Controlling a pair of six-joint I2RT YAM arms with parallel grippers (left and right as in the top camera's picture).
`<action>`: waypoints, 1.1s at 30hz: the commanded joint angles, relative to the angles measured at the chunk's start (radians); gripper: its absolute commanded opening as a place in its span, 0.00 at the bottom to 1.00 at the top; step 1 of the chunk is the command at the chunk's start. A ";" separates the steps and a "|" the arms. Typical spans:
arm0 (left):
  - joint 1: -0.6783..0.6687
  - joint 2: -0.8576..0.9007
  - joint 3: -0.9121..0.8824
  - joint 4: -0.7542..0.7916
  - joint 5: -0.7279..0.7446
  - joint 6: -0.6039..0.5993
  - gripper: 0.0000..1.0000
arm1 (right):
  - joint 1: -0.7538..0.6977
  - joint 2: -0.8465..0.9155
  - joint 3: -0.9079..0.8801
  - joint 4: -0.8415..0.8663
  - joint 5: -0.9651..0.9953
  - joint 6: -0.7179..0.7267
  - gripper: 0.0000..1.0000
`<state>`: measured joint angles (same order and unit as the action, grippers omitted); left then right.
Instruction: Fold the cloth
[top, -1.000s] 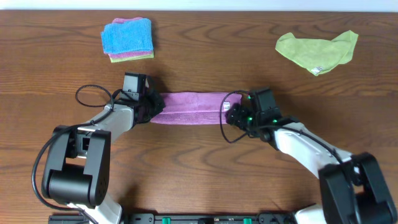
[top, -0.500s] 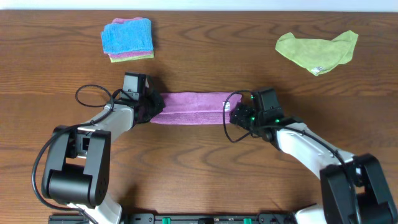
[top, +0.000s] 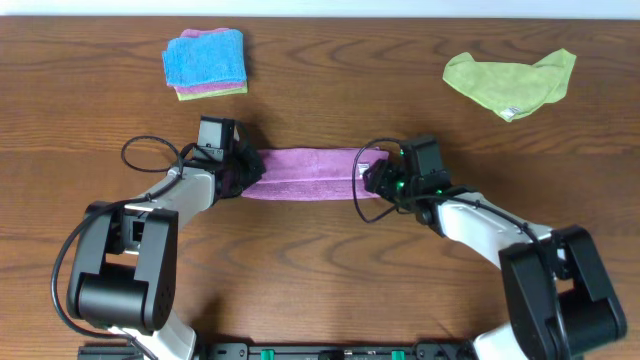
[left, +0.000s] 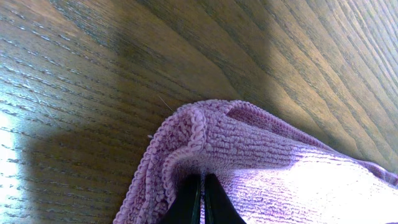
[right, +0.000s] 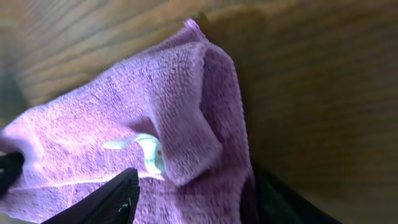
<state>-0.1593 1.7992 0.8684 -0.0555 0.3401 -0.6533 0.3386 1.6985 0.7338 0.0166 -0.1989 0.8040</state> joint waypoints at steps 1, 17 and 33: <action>-0.004 0.032 -0.002 -0.023 -0.006 0.018 0.06 | 0.013 0.055 -0.008 0.012 -0.019 0.030 0.57; -0.004 0.032 -0.002 -0.023 -0.006 0.018 0.06 | 0.049 0.092 -0.008 0.185 0.038 -0.043 0.01; -0.003 0.031 -0.001 -0.028 0.001 0.018 0.06 | 0.091 -0.079 0.003 0.179 0.038 -0.107 0.01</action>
<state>-0.1593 1.7992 0.8684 -0.0578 0.3408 -0.6533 0.3996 1.6329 0.7307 0.1963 -0.1719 0.7200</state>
